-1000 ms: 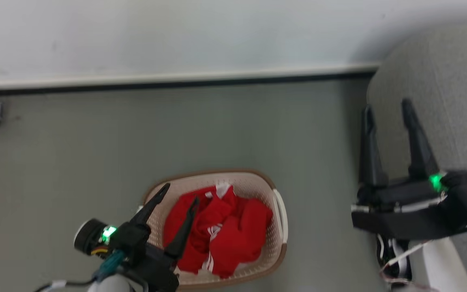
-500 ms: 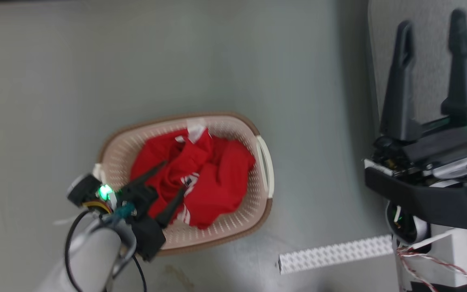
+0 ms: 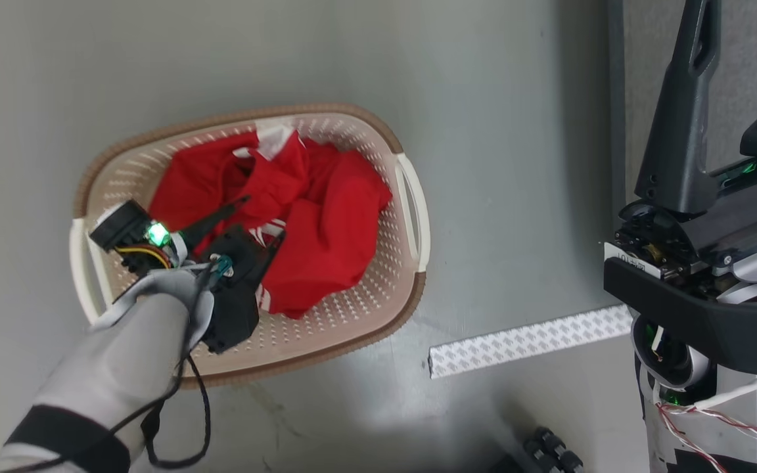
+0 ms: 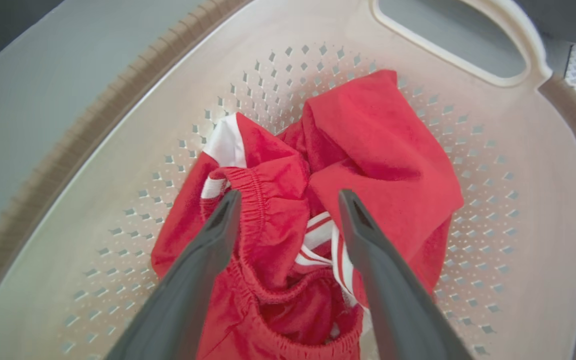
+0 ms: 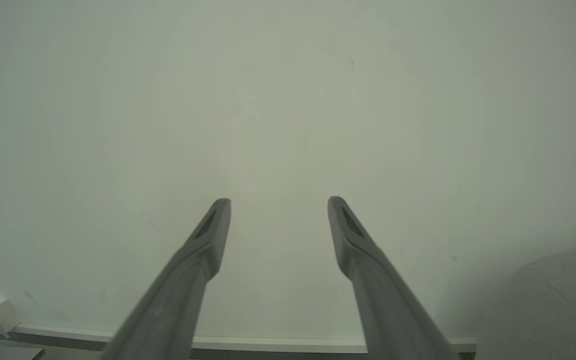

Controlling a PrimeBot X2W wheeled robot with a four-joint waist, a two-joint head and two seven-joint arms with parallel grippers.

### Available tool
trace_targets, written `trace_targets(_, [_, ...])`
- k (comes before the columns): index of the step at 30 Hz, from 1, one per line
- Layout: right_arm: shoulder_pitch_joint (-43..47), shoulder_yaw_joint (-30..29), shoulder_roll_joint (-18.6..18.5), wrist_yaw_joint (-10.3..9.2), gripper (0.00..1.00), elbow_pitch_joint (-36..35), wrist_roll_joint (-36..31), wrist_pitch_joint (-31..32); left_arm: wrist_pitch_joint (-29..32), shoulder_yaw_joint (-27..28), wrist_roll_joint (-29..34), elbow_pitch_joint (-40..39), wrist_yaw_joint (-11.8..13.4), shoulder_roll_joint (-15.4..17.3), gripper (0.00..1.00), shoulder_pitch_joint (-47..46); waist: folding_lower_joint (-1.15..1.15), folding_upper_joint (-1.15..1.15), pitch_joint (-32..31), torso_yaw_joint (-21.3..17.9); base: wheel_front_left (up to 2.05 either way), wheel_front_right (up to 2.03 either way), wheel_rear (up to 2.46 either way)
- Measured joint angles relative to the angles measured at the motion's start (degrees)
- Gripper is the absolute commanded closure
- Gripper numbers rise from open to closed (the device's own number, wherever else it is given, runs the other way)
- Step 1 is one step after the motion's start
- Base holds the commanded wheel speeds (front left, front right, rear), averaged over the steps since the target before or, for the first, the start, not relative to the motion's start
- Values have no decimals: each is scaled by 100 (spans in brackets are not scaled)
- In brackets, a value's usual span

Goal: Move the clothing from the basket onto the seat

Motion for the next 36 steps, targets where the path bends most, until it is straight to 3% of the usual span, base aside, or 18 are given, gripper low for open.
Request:
trace_targets(9, [-292, 216, -1, 0, 0, -367, -13, 0, -1, -183, 315, 1007, 615, -168, 0, -748, -1, -1, 498, -173, 0, 0, 0])
trace_targets(18, [-461, 398, 0, 0, 0, -803, -58, 0, -1, -348, 336, 1444, 608, -170, 0, -1043, -1, -1, 881, -305, 0, 0, 0])
trace_targets(23, [-467, 436, 0, 0, 0, -896, -51, 0, -1, -374, 333, 1524, 758, -144, 0, -1191, -1, -1, 1003, -344, 0, 0, 0])
trace_targets(24, [-467, 441, 0, 0, 0, -898, -47, 0, -1, -372, 316, 1536, 758, -143, 35, -1201, -1, -1, 1021, -348, 0, 0, 0])
trace_targets(25, [-467, 445, 0, 0, 0, -898, -42, 0, -1, -372, 296, 1524, 759, -144, 100, -1209, -1, -1, 1036, -349, 0, 0, 0])
trace_targets(31, [-453, 415, 1, 0, 0, -765, -9, 0, -1, -298, 21, 1103, 765, -152, 100, -1110, -2, -1, 954, -333, 0, 0, 0])
trace_targets(36, [-246, 364, 1, 0, 0, -515, -80, 0, -1, -75, -349, 407, 911, -147, 100, -622, -2, -1, 710, -285, 0, 0, 0])
